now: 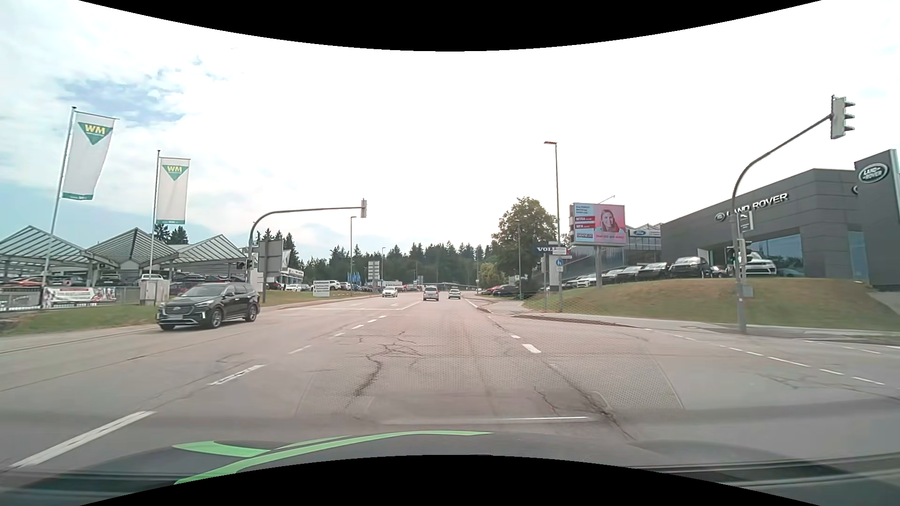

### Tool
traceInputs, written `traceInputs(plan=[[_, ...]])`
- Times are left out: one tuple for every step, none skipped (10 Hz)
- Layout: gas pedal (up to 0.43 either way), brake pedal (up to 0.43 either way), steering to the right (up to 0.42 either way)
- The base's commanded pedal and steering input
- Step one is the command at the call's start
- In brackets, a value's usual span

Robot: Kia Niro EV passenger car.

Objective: Follow the waypoints while adhering to traffic rules and regulations

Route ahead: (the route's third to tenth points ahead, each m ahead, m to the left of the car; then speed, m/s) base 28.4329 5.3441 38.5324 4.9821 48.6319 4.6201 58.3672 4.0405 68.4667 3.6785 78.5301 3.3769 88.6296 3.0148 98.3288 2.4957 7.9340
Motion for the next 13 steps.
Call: traceInputs(plan=[[0.220,0.000,-0.002],[0.220,0.000,-0.002],[0.220,0.000,-0.002],[0.220,0.000,-0.001],[0.220,0.000,-0.001],[0.220,0.000,-0.001],[0.220,0.000,0.000],[0.220,0.000,0.000],[0.220,0.000,0.000],[0.220,0.000,0.002],[0.220,0.000,0.005],[0.220,0.000,0.007],[0.220,0.000,0.008]])
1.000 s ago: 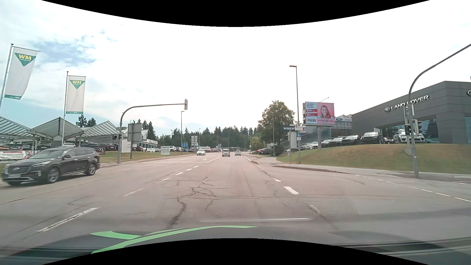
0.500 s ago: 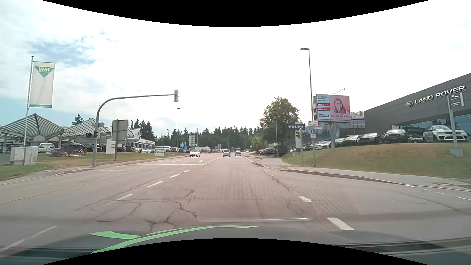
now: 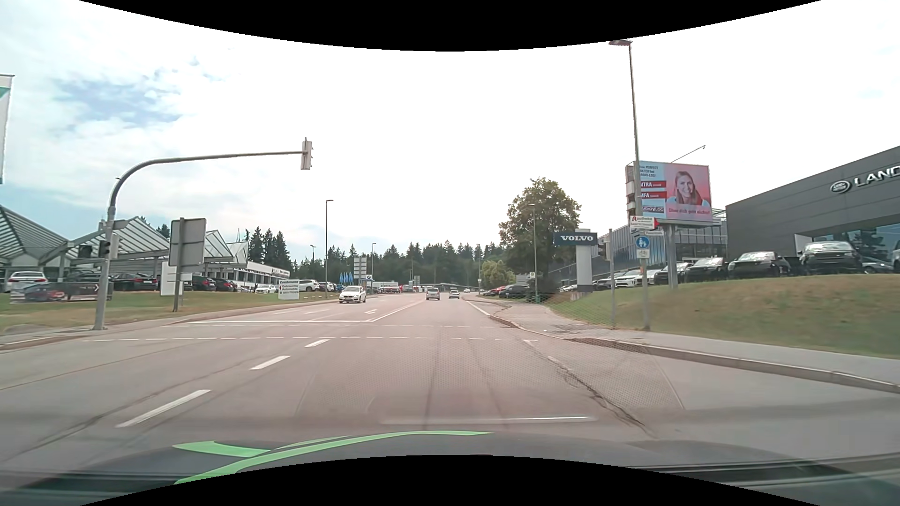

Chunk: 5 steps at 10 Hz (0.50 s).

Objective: Follow the waypoints while adhering to traffic rules and regulations

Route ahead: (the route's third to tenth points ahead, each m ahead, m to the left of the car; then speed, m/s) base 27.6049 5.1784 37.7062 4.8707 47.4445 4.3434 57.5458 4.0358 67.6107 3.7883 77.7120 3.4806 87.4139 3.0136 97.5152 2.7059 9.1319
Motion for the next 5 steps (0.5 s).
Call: traceInputs(plan=[[0.220,0.000,0.008],[0.220,0.000,0.007],[0.220,0.000,0.006],[0.220,0.000,0.006],[0.220,0.000,0.005]])
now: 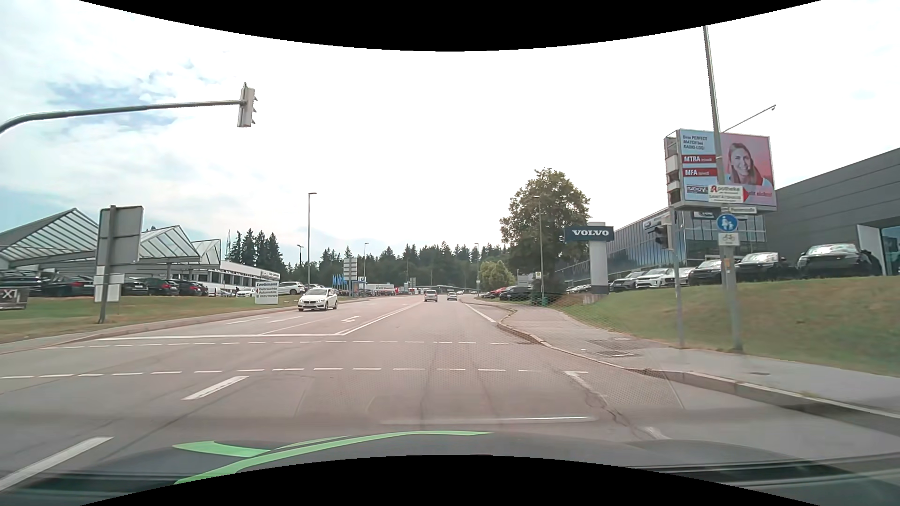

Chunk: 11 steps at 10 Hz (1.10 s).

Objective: Follow the waypoints while adhering to traffic rules and regulations

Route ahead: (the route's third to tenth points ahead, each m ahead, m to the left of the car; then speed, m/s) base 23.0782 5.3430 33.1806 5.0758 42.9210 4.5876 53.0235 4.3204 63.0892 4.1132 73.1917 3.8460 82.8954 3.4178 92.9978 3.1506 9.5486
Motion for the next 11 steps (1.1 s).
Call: traceInputs(plan=[[0.220,0.000,0.004],[0.220,0.000,0.002],[0.220,0.000,-0.001],[0.220,0.000,-0.001],[0.228,0.000,-0.002],[0.228,0.000,-0.002],[0.228,0.000,-0.003],[0.228,0.000,-0.003],[0.228,0.000,-0.003],[0.228,0.000,-0.002],[0.228,0.000,-0.001]])
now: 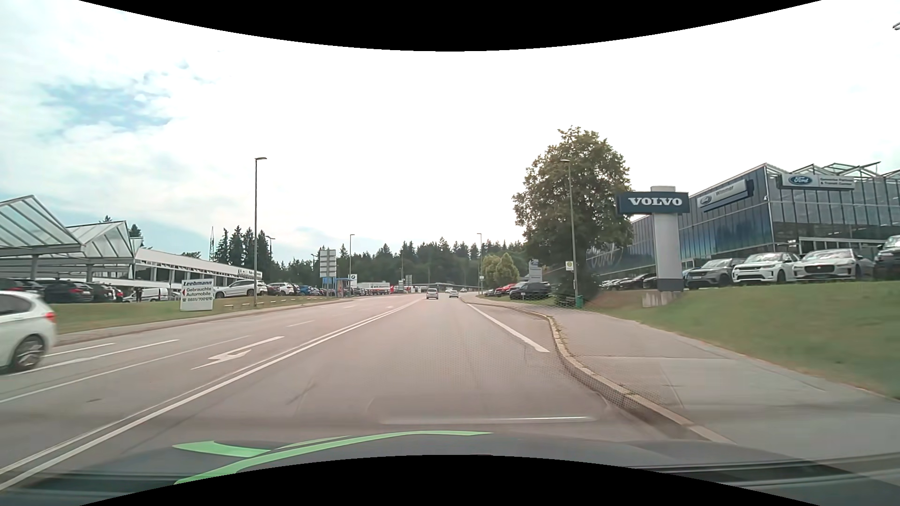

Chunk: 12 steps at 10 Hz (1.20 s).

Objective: Follow the waypoints while adhering to traffic rules and regulations

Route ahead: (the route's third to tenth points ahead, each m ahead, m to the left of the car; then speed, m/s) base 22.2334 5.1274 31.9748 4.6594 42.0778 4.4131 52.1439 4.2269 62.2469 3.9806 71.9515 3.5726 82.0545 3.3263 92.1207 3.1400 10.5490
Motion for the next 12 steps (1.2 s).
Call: traceInputs(plan=[[0.228,0.000,-0.001],[0.228,0.000,-0.001],[0.228,0.000,-0.001],[0.228,0.000,0.000],[0.228,0.000,-0.001],[0.228,0.000,0.000],[0.228,0.000,0.000],[0.228,0.000,0.000],[0.228,0.000,0.000],[0.228,0.000,0.000],[0.228,0.000,0.000],[0.228,0.000,0.001]])
